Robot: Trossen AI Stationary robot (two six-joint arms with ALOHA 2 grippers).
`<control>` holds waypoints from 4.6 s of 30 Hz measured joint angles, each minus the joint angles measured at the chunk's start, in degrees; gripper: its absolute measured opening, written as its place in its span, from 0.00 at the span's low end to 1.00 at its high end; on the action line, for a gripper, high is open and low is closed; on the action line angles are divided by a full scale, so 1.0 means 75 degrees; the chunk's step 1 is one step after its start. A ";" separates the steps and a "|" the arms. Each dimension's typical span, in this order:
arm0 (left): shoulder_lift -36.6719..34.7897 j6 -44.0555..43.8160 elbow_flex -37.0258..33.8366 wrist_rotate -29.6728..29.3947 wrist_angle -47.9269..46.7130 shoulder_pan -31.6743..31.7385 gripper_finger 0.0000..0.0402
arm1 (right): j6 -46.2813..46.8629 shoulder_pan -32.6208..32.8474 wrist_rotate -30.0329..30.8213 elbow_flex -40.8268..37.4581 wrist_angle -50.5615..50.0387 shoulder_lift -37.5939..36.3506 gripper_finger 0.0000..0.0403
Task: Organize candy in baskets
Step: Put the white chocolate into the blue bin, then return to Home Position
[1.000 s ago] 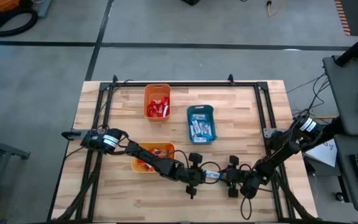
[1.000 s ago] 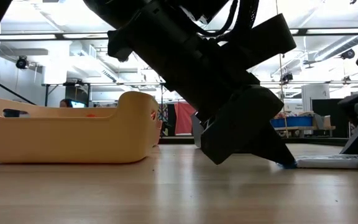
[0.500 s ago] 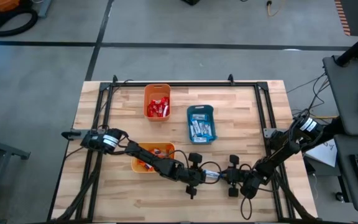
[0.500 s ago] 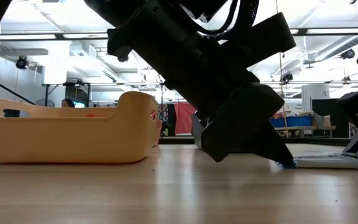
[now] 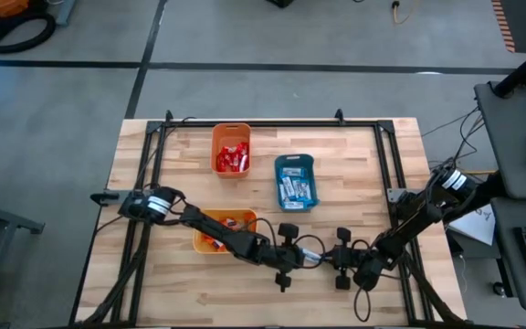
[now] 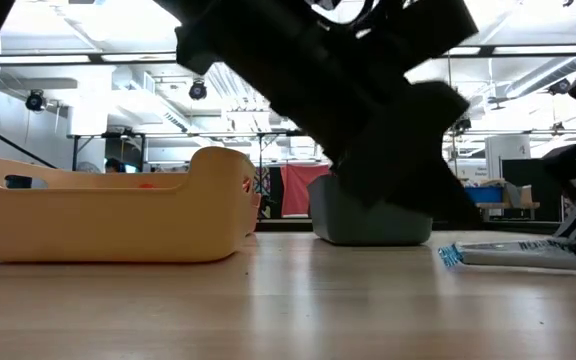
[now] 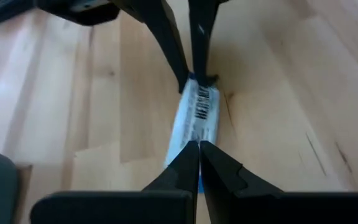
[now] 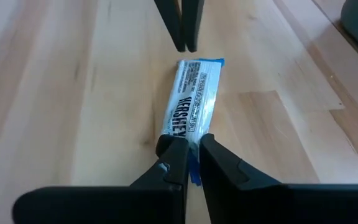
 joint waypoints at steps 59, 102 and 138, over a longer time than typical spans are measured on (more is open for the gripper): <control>-0.9057 -0.0029 -0.6068 -0.2055 0.2002 -0.1087 0.00 | -0.2530 -0.6094 0.0427 0.2751 -0.3755 -0.0947 0.02; -1.2051 -0.0777 -0.8670 -0.2326 0.1101 -0.1658 0.00 | -0.3786 -0.5569 -0.2774 -0.0053 -0.0511 -0.5154 0.32; -1.5758 0.0162 -1.1561 -0.2218 0.2498 -0.1384 0.00 | -0.5017 -0.5666 -0.4593 -0.3657 0.1424 -0.9961 0.33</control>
